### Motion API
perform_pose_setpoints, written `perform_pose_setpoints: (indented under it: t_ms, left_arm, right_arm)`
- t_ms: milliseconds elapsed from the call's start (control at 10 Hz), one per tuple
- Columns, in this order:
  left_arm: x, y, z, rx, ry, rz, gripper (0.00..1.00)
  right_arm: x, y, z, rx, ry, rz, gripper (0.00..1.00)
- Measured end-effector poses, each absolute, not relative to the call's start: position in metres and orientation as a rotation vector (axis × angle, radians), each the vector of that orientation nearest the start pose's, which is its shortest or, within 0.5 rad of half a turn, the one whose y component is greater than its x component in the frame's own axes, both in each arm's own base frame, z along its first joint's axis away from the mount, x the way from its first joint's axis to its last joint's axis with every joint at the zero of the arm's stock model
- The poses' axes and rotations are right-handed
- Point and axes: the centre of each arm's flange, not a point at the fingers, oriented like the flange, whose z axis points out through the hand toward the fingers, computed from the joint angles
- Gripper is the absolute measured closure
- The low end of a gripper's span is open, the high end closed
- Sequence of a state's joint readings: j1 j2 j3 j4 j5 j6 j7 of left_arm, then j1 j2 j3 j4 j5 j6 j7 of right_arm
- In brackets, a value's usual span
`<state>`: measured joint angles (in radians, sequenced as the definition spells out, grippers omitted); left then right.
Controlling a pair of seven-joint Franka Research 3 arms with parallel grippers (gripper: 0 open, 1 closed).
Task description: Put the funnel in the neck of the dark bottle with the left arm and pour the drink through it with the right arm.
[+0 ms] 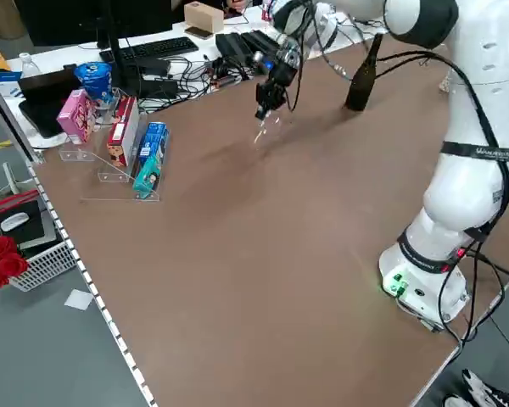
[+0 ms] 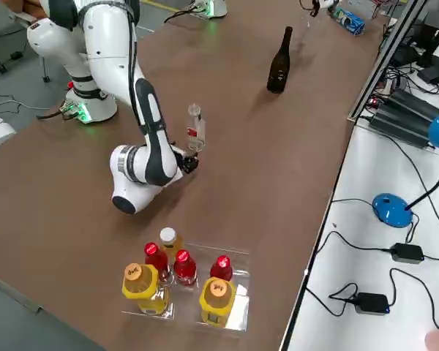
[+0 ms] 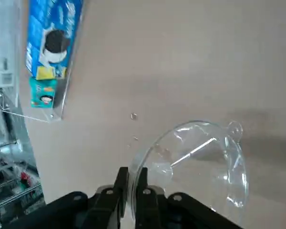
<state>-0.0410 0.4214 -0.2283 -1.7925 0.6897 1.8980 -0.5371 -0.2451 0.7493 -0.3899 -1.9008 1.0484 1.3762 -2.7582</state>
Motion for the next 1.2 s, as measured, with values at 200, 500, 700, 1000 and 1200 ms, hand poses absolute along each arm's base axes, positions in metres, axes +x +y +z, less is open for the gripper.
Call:
perform_pose_setpoints:
  t_ms: [200, 500, 700, 1000, 1200]
  left_arm:
    - [0.609, -0.140, 0.388, -2.695, -0.015, 0.038, 0.89]
    - [0.598, -0.192, 0.515, -3.000, -0.152, -0.096, 0.89]
    - [0.584, -0.214, 0.577, -3.145, -0.179, -0.201, 0.89]
    - [0.566, -0.298, 0.596, -3.281, -0.254, -0.422, 0.89]
    - [0.556, -0.338, 0.600, -3.360, -0.303, -0.512, 0.89]
  right_arm:
    - [0.464, -0.209, 0.109, -1.396, -1.354, -1.007, 0.00]
    - [0.457, -0.183, 0.092, -1.361, -1.296, -1.036, 0.00]
    - [0.458, -0.169, 0.088, -1.340, -1.281, -1.051, 0.00]
    - [0.461, -0.158, 0.087, -1.325, -1.269, -1.065, 0.00]
    - [0.459, -0.149, 0.083, -1.317, -1.250, -1.083, 0.00]
